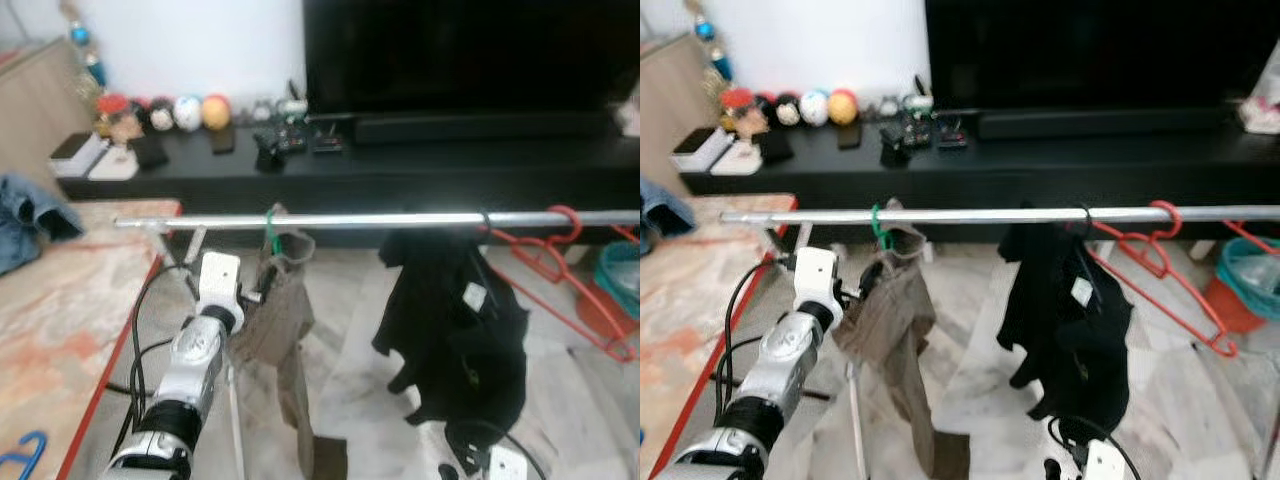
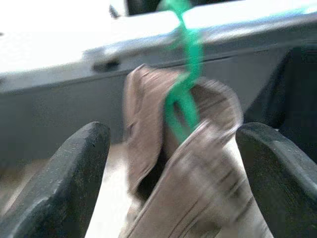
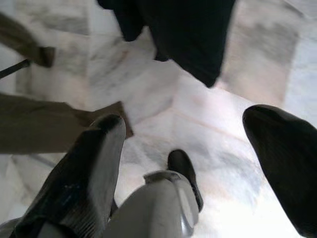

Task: Hang hanger

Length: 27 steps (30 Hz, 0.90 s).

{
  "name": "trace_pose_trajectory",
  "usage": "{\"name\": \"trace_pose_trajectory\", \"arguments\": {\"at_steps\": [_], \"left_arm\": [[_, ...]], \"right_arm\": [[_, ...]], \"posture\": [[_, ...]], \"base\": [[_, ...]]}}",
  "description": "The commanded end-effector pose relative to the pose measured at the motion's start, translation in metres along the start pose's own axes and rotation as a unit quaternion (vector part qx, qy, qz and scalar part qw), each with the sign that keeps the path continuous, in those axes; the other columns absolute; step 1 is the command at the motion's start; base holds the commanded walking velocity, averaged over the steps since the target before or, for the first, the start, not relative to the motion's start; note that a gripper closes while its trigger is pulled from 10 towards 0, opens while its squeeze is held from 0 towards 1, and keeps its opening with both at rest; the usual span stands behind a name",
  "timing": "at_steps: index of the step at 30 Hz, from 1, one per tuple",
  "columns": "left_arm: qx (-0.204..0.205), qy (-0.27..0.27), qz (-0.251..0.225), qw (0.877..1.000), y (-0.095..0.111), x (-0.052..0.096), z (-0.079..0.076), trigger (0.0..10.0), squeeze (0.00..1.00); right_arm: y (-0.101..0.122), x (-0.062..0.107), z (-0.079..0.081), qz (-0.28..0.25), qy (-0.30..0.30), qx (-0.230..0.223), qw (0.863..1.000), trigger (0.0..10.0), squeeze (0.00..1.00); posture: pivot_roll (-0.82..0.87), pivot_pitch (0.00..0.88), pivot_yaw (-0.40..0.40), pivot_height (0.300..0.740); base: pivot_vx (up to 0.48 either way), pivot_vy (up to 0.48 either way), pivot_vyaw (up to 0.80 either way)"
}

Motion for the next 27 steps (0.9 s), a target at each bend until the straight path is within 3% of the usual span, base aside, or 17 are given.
{"name": "trace_pose_trajectory", "arguments": {"at_steps": [1,10,19,27], "left_arm": [[0.008,0.007,-0.018,1.000,0.008,0.000,0.005,10.0,0.00],[0.007,0.001,-0.032,0.999,0.014,0.001,0.001,10.0,0.00],[0.011,-0.004,-0.034,0.999,0.014,0.003,-0.001,10.0,0.00],[0.010,-0.007,-0.027,1.000,0.013,0.006,0.001,10.0,0.00]], "right_arm": [[0.007,-0.003,0.010,-0.007,0.006,0.002,1.000,10.0,0.00],[0.010,-0.005,0.021,-0.010,0.011,0.001,1.000,10.0,0.00],[0.001,-0.001,0.015,-0.003,0.009,-0.002,1.000,10.0,0.00],[-0.001,-0.001,0.014,-0.003,0.010,0.000,1.000,10.0,0.00]], "posture": [[-0.03,0.000,0.049,0.740],[-0.03,0.000,0.048,0.740],[-0.03,0.000,0.050,0.740],[-0.03,0.006,0.052,0.740]], "base": [[0.262,0.000,0.00],[0.262,0.000,0.00],[0.260,0.000,0.00],[0.000,0.000,0.00]]}}
Point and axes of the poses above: a point about 5 cm out from each wrist's last joint towards the gripper, its own x axis pointing back from the gripper into the wrist, its own y axis along the axis of the wrist's last joint, z = x × y, the point moved 2 cm from there along -x, pointing out of the wrist towards the gripper, and after that the axes turned 10 degrees about x, right-handed, at the moved point
